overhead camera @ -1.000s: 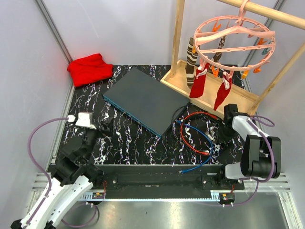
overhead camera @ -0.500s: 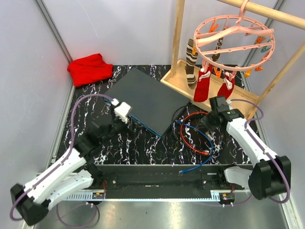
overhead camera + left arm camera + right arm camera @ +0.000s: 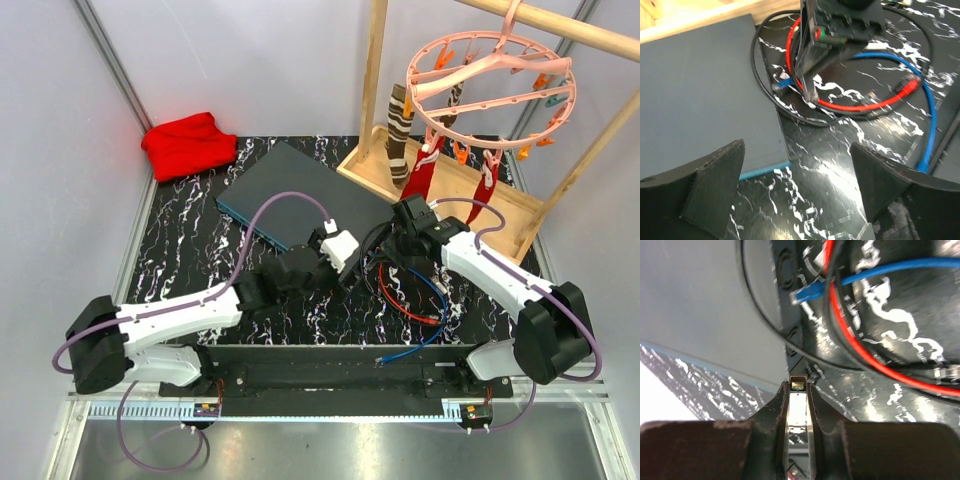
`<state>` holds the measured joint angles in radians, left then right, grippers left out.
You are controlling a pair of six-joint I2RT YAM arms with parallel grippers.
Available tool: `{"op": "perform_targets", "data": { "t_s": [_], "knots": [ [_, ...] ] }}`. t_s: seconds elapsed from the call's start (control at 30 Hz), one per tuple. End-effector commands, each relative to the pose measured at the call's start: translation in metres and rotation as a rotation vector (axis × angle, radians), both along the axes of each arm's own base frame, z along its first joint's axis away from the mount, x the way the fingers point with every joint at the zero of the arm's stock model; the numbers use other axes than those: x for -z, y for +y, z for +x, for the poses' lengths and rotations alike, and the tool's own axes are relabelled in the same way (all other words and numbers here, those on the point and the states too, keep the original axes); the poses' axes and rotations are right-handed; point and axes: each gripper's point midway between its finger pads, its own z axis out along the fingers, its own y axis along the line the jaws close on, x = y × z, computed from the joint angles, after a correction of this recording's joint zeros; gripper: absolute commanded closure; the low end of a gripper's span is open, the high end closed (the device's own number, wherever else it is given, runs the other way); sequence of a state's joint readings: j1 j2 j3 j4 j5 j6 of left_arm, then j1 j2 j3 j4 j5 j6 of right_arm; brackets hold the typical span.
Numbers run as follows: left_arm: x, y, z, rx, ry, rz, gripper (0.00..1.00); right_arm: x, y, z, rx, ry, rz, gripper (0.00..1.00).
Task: Insert the plug into the switch port
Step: Pick up the plug from the center of the board.
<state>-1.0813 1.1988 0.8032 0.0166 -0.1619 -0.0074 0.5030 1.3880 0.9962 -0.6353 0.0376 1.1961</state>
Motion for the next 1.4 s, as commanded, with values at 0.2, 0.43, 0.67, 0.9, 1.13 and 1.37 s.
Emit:
{"op": "perform_targets", "data": {
  "t_s": [0.2,0.43,0.67,0.9,1.13,1.37],
  "knots": [
    [-0.011,-0.041,0.034,-0.065,-0.118,-0.1,0.21,-0.028,0.03,0.01,-0.006,-0.053,0.103,1.0],
    [0.007,-0.053,0.039,-0.05,-0.114,-0.059,0.3,-0.03,0.032,0.008,-0.014,-0.055,0.106,1.0],
    [0.012,-0.06,0.045,-0.055,-0.121,-0.038,0.43,-0.032,0.036,0.007,-0.025,-0.058,0.108,1.0],
    [0.024,-0.062,0.049,-0.068,-0.116,-0.006,0.53,-0.037,0.037,0.007,-0.025,-0.072,0.112,1.0],
    [0.028,-0.061,0.054,-0.095,-0.116,0.01,0.76,-0.039,0.038,0.006,-0.026,-0.079,0.118,1.0],
    [0.018,-0.054,0.049,-0.108,-0.109,-0.032,1.0,-0.044,0.034,0.009,-0.021,-0.122,0.112,0.7]
  ]
}}
